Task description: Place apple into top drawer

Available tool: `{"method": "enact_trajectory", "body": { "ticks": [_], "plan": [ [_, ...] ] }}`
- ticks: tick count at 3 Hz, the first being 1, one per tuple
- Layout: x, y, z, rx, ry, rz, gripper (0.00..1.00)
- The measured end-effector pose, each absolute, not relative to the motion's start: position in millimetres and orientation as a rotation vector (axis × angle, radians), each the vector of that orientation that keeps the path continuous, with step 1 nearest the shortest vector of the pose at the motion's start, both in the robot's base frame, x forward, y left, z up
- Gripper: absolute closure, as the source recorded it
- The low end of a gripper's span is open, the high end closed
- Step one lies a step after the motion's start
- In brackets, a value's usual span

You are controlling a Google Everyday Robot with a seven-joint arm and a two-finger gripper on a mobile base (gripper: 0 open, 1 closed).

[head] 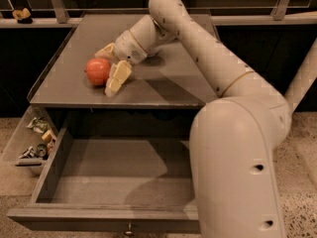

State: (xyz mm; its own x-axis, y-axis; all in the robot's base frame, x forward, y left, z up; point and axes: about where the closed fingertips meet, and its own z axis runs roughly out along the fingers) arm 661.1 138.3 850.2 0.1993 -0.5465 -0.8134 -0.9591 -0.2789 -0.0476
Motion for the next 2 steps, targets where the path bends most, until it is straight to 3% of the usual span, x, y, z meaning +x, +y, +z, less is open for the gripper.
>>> {"method": "enact_trajectory", "body": {
  "ticks": [2],
  "plan": [
    [677.4,139.5,863.0,-1.886,1.364,0.917,0.00]
  ]
}}
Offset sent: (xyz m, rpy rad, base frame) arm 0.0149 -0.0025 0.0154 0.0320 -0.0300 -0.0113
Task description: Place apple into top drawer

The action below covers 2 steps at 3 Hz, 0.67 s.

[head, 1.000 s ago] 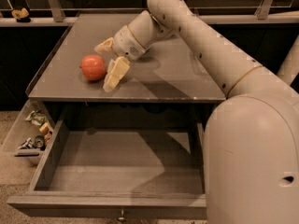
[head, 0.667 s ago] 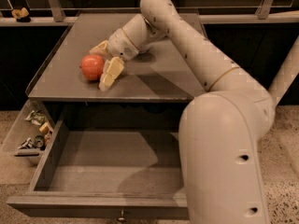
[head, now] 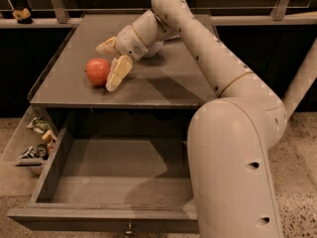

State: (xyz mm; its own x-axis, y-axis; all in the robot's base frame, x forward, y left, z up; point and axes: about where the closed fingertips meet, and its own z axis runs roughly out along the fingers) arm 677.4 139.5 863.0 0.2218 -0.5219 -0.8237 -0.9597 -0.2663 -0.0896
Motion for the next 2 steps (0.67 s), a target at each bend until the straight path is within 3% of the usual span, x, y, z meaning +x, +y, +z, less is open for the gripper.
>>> {"method": "enact_trajectory", "body": {
  "ticks": [2],
  "plan": [
    [678.8,159.2,839.3,-1.921,1.327,0.955,0.00]
  ]
}}
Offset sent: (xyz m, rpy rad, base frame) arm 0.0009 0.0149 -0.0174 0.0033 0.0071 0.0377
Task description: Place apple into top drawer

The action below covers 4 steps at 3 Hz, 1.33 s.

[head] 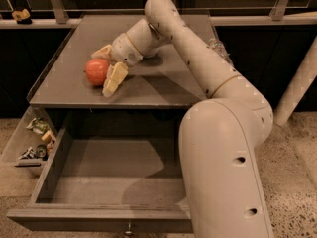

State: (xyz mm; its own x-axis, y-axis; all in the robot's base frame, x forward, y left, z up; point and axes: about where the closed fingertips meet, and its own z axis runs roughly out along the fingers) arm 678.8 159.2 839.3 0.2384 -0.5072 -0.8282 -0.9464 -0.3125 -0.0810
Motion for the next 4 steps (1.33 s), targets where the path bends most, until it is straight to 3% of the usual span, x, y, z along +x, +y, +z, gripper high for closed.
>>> {"method": "enact_trajectory", "body": {
  "ticks": [2,4],
  "plan": [
    [678.7,159.7,839.1,-1.922,1.326,0.955,0.30],
    [678.7,159.7,839.1,-1.922,1.326,0.955,0.76]
  ]
}}
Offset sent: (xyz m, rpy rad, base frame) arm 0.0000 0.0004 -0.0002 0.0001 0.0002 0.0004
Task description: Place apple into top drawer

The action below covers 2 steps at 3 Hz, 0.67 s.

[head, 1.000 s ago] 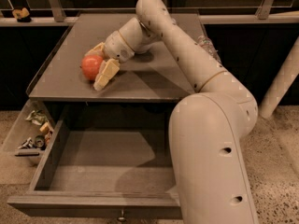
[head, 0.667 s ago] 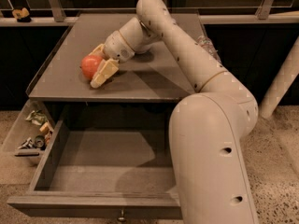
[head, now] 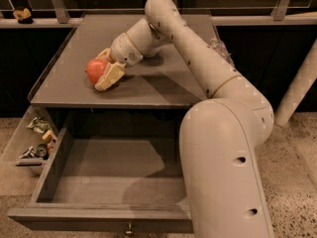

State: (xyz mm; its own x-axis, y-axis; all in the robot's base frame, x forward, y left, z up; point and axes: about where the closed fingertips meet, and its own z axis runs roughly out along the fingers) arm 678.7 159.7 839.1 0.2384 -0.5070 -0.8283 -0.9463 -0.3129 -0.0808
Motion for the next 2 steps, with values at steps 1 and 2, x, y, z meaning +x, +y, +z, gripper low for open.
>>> {"method": "enact_trajectory", "body": {
  "ticks": [1,2],
  "plan": [
    [678.7,159.9,839.0,-1.922,1.326,0.955,1.00],
    [678.5,160.5,838.7,-1.923,1.326,0.957,1.00]
  ]
}}
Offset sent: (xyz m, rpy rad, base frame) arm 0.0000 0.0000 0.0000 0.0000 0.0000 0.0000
